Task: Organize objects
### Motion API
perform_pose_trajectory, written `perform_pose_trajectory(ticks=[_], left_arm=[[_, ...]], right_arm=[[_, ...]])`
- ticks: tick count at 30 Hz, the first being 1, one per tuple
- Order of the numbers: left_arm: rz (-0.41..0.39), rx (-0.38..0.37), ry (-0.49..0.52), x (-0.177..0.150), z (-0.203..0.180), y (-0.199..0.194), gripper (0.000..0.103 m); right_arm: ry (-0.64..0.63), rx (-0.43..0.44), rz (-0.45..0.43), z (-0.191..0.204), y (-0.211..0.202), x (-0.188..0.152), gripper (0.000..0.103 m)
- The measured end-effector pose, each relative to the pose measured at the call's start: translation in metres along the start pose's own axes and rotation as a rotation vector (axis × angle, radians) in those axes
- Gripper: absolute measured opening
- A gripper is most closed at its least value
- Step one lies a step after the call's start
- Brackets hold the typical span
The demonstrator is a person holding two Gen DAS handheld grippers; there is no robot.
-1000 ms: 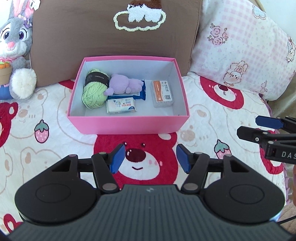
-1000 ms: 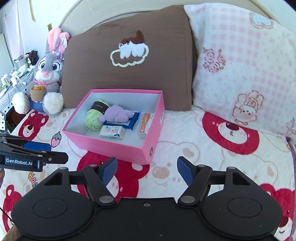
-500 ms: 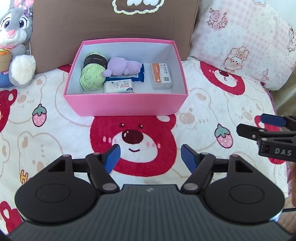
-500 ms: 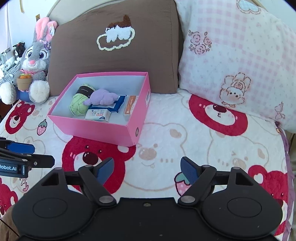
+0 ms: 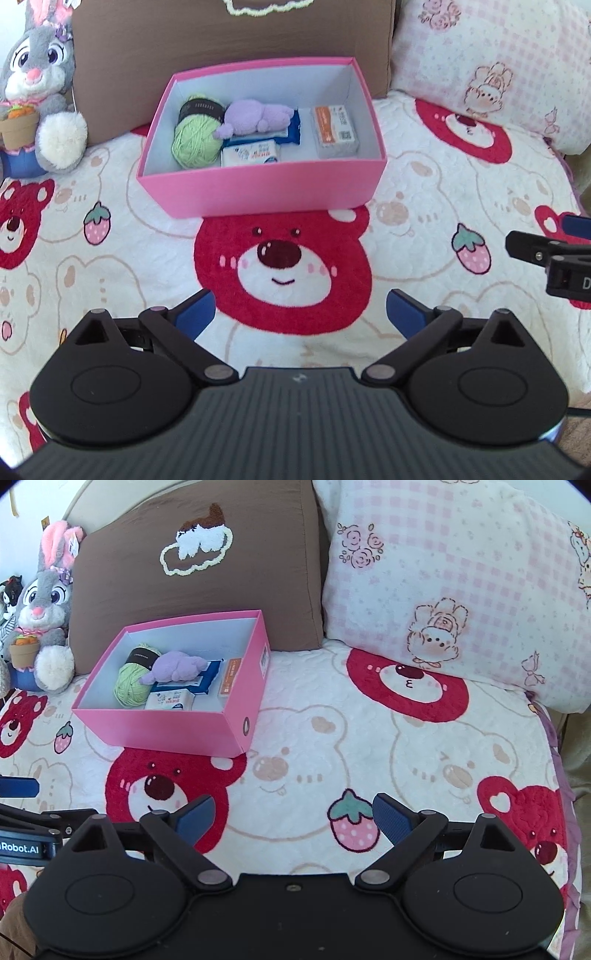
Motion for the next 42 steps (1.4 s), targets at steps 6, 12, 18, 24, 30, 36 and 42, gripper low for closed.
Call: perform_pose_trajectory(ticks=[6, 12, 18, 24, 30, 36, 42], left_arm=[[0.045, -0.025, -0.032, -0.009, 0.000, 0.007, 0.100], [0.011, 0.011, -0.044, -0.007, 0.006, 0.000, 0.100], [0.002, 0.031, -0.013, -0.004, 0.005, -0.006, 0.100], [0.008, 0.041, 0.011, -0.005, 0.001, -0.004, 0.100], [0.007, 0.064, 0.020, -0.005, -0.002, -0.002, 0.100], [0.002, 0.064, 0.012, -0.006, -0.002, -0.003, 0.100], [0.003, 0.065, -0.010, -0.007, 0.000, 0.000, 0.100]], right_arm=[[-0.019, -0.008, 0.000, 0.002, -0.001, -0.003, 0.094], [-0.028, -0.016, 0.012, 0.005, 0.002, -0.005, 0.094], [-0.023, -0.024, 0.021, 0.005, 0.004, -0.008, 0.094], [-0.018, -0.029, 0.019, 0.004, 0.006, -0.008, 0.094], [-0.005, -0.030, 0.027, 0.003, 0.006, -0.009, 0.094], [-0.002, -0.035, 0.021, 0.001, 0.005, -0.008, 0.094], [-0.001, -0.043, 0.021, 0.000, 0.005, -0.009, 0.094]])
Point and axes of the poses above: each gripper's, at about its wrist camera, not at the fingertips, and y roughly the way its jaws point, z to its left, x to its top, the point moved 5 cm from there along y, roughly the way its jaws point, and after that the axes turned 2 degrees about x, right-handed, at the moved point
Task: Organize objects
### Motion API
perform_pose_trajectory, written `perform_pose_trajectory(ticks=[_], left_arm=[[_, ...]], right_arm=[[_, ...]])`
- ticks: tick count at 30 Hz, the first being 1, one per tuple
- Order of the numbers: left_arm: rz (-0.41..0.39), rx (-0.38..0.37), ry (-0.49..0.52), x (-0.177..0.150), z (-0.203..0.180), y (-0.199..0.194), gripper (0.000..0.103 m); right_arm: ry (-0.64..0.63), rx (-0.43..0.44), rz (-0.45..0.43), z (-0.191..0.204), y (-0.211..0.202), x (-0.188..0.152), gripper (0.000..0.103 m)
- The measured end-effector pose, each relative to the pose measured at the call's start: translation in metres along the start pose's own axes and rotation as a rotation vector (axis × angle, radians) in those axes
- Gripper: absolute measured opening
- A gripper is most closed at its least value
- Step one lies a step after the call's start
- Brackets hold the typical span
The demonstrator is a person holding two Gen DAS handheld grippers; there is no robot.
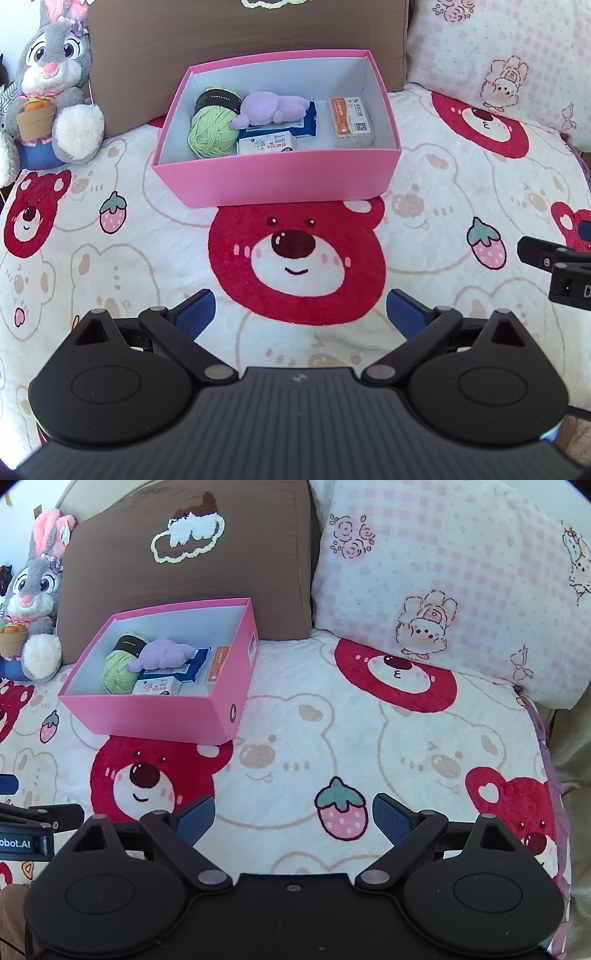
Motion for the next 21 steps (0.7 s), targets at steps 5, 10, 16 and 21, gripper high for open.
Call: perform_pose_trajectory(ticks=[5, 10, 16, 21], left_arm=[[0.012, 0.002, -0.001, -0.0017, -0.0002, 0.0044, 0.100], [0.021, 0.002, -0.004, -0.0024, 0.0001, 0.0063, 0.100], [0.026, 0.003, -0.006, -0.0029, 0.0006, 0.0070, 0.100], [0.035, 0.002, -0.010, -0.0041, 0.0012, 0.0078, 0.100]], right_arm=[[-0.002, 0.002, -0.002, -0.0007, 0.0004, -0.0003, 0.094], [0.002, -0.002, 0.000, -0.0024, 0.0004, -0.0007, 0.094], [0.001, -0.003, 0.001, -0.0036, 0.0004, -0.0005, 0.094], [0.001, -0.003, 0.001, -0.0037, 0.0003, -0.0004, 0.094]])
Point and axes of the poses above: each gripper's, at about its wrist camera, not at the fingertips, and y roughly the way its jaws point, z to its left, x to its top, the point moved 5 cm from there along y, roughly the way its jaws point, and after that the axes turned 2 degrees about x, right-handed, at the moved point
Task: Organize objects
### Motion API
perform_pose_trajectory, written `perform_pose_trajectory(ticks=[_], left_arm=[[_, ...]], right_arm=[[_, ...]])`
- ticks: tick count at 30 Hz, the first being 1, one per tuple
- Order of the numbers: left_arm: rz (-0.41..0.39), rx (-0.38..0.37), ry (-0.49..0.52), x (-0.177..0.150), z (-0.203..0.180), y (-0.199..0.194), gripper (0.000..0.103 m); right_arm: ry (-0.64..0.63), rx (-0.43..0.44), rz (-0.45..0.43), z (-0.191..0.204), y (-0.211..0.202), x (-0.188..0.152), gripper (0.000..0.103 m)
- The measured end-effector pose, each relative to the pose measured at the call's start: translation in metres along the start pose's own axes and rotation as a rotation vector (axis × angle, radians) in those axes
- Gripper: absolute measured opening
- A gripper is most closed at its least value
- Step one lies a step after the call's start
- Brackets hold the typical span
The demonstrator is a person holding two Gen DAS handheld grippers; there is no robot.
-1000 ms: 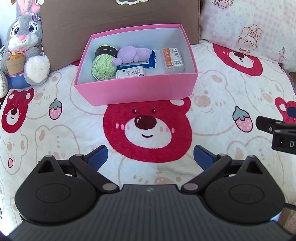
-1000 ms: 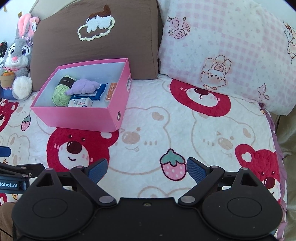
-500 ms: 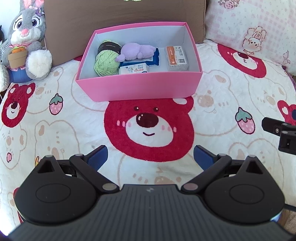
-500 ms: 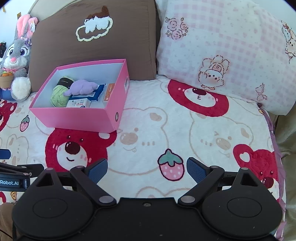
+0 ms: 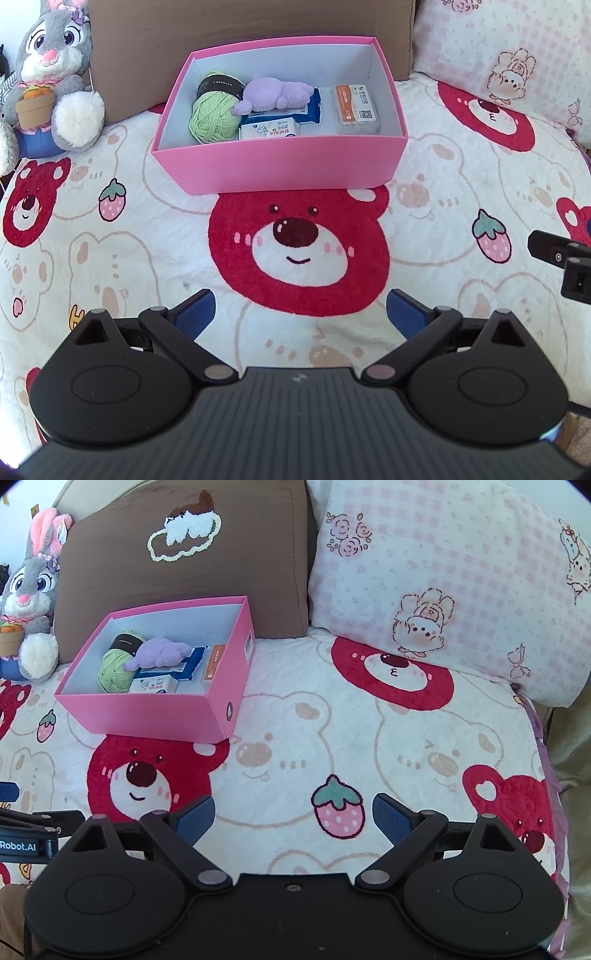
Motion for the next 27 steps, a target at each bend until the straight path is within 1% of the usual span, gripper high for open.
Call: perform_pose_trajectory(ticks=[11, 18, 27], left_arm=[[0.013, -0.012, -0.010, -0.0024, 0.0004, 0.0026, 0.100], [0.009, 0.012, 0.005, -0.0036, 0.0010, 0.0033, 0.101], [0.023, 0.005, -0.008, -0.0046, 0.0032, 0.0052, 0.101]], right_arm=[[0.002, -0.001, 0.002, -0.0008, 0.0001, 0.0000, 0.094], [0.001, -0.001, 0.001, -0.0010, 0.0003, 0.0002, 0.094], [-0.001, 0.001, 0.002, -0.0032, 0.0004, 0.0000, 0.094]])
Point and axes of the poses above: each gripper's, at about its wrist camera, not at the fingertips, and y roughly the way its jaws point, z to its left, x to its top, the point moved 5 cm from there along y, roughly the way its jaws point, and after that the axes turned 2 degrees about x, right-handed, at the moved point
